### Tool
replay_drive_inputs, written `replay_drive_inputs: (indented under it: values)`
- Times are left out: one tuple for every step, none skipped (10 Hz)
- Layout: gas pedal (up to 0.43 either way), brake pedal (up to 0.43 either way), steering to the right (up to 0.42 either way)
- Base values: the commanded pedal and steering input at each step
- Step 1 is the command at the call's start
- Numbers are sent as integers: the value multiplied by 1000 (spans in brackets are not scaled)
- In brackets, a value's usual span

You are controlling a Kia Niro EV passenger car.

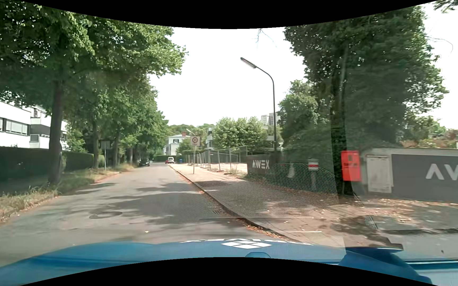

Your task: Follow the waypoints while adhering to traffic rules and regulations

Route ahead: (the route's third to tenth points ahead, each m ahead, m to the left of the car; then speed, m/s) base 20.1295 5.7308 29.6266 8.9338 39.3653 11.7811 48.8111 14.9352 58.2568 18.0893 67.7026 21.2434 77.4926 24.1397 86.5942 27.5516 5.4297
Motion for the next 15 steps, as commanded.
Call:
replay_drive_inputs:
  values:
    - [169, 0, -281]
    - [177, 0, -273]
    - [177, 0, -261]
    - [177, 0, -251]
    - [177, 0, -229]
    - [177, 0, -198]
    - [177, 0, -162]
    - [177, 0, -132]
    - [177, 0, -111]
    - [177, 0, -87]
    - [189, 0, -77]
    - [197, 0, -68]
    - [197, 0, -58]
    - [189, 0, -48]
    - [189, 0, -41]
